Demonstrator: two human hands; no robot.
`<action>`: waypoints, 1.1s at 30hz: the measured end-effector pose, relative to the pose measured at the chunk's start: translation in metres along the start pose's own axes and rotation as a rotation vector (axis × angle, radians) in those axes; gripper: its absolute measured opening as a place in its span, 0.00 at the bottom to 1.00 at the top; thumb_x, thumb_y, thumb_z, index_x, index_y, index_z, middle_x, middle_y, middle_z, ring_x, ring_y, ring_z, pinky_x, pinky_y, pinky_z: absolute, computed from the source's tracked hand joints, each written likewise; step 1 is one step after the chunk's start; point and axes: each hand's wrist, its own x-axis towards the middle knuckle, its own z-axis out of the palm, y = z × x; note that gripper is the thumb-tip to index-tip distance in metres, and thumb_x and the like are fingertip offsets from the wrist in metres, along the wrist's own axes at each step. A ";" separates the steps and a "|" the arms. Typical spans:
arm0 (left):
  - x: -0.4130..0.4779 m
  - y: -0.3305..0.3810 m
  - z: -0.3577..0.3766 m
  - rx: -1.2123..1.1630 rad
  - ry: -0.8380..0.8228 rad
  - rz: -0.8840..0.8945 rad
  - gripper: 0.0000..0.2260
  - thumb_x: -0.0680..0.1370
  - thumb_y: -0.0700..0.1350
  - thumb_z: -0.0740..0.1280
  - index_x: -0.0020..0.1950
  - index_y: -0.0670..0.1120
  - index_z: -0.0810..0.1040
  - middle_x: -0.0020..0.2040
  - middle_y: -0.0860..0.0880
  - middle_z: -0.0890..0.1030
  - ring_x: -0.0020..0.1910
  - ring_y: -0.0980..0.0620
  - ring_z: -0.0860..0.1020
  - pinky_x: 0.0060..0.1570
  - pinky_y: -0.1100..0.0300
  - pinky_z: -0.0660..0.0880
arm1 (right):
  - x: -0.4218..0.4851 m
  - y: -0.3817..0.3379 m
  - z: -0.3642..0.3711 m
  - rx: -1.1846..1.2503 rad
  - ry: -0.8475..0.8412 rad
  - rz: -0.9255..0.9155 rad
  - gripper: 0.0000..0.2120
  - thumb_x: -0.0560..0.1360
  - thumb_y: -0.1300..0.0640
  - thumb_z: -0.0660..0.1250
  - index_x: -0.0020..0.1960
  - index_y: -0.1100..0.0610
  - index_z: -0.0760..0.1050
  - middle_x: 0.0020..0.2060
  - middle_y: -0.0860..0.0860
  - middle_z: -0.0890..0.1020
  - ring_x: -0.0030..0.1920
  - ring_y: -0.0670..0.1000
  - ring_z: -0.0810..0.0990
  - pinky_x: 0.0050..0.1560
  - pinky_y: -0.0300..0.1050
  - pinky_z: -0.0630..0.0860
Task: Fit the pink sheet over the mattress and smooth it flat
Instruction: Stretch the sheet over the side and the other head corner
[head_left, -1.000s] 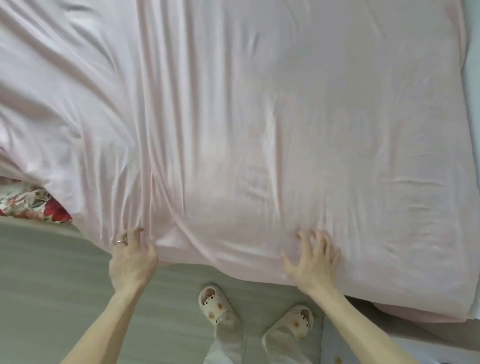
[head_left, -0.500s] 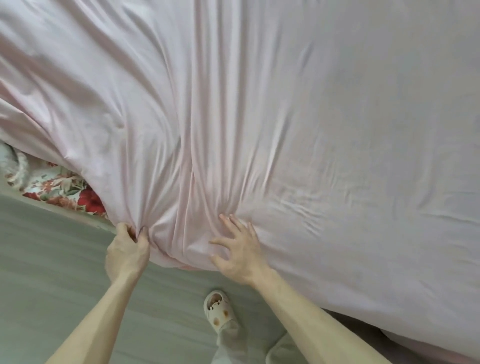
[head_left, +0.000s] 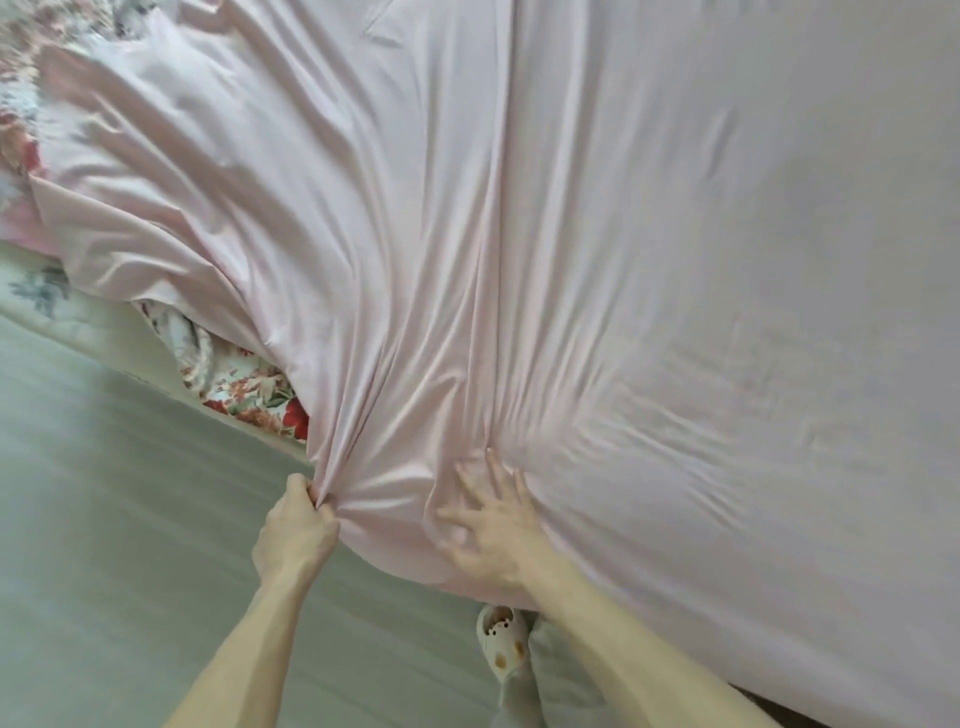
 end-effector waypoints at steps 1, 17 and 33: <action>0.002 0.006 -0.005 0.014 -0.034 -0.021 0.04 0.78 0.46 0.60 0.46 0.47 0.67 0.42 0.46 0.77 0.40 0.42 0.74 0.37 0.52 0.69 | 0.001 0.002 -0.008 0.147 0.092 -0.005 0.25 0.76 0.36 0.56 0.69 0.42 0.73 0.77 0.49 0.64 0.79 0.57 0.48 0.78 0.58 0.44; 0.102 0.074 -0.070 -0.749 0.023 -0.250 0.17 0.76 0.54 0.65 0.58 0.44 0.75 0.54 0.49 0.80 0.53 0.49 0.78 0.56 0.54 0.74 | 0.019 -0.031 -0.017 0.590 0.286 0.236 0.10 0.77 0.45 0.62 0.55 0.45 0.77 0.48 0.38 0.78 0.49 0.39 0.77 0.52 0.43 0.77; 0.219 0.004 -0.158 -0.943 -0.605 -0.263 0.11 0.70 0.40 0.66 0.51 0.42 0.77 0.35 0.48 0.76 0.30 0.50 0.73 0.27 0.59 0.68 | 0.141 -0.210 -0.035 1.174 0.368 0.597 0.08 0.78 0.46 0.66 0.48 0.48 0.81 0.43 0.44 0.85 0.40 0.41 0.84 0.42 0.36 0.76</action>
